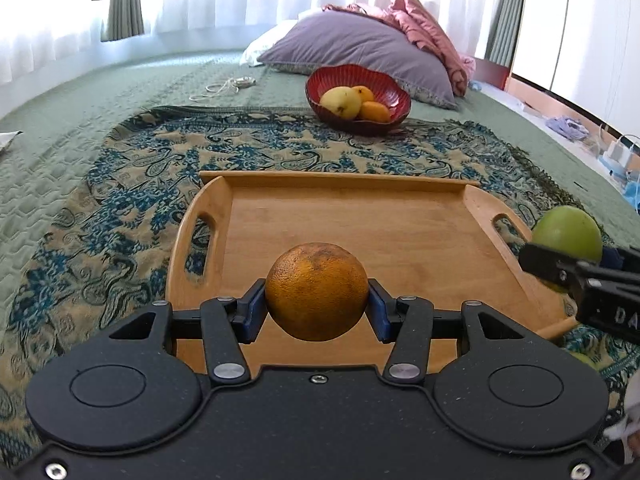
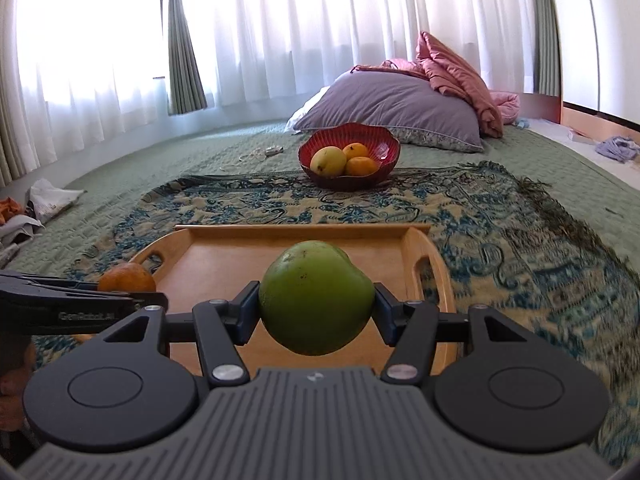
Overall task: Organize fruits
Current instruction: 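Lift the large orange and green apple and carry both over the wooden tray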
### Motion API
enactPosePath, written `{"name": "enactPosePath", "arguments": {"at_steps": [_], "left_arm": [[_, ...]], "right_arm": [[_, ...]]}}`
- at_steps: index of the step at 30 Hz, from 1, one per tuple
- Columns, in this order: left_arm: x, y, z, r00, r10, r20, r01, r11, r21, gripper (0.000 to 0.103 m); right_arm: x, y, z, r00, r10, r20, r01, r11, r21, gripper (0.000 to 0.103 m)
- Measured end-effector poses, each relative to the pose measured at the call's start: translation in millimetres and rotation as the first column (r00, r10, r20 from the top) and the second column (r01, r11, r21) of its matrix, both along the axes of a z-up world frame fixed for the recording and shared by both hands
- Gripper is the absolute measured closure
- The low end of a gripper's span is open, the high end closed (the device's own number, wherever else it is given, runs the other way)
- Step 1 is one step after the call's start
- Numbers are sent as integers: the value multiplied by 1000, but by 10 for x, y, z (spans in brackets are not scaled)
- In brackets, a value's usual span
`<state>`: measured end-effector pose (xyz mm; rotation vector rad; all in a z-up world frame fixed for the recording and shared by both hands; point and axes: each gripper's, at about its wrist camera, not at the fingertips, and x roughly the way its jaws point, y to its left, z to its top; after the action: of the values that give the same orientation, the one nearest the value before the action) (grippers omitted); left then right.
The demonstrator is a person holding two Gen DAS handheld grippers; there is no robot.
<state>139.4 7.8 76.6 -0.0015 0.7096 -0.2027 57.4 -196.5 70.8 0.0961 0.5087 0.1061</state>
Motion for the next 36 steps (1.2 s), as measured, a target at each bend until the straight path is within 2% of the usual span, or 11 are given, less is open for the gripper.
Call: {"name": "enactPosePath", "arguments": {"at_steps": [6, 15, 36], "left_arm": [[326, 49, -112, 997, 8, -80, -8, 1000, -4, 54], [504, -13, -299, 993, 15, -115, -12, 999, 31, 54], [601, -113, -416, 990, 22, -138, -13, 998, 68, 54]], "right_arm": [[441, -20, -24, 995, 20, -96, -21, 1000, -6, 42], [728, -32, -226, 981, 3, -193, -6, 1000, -16, 42], [840, 40, -386, 968, 2, -251, -17, 998, -56, 42]]}}
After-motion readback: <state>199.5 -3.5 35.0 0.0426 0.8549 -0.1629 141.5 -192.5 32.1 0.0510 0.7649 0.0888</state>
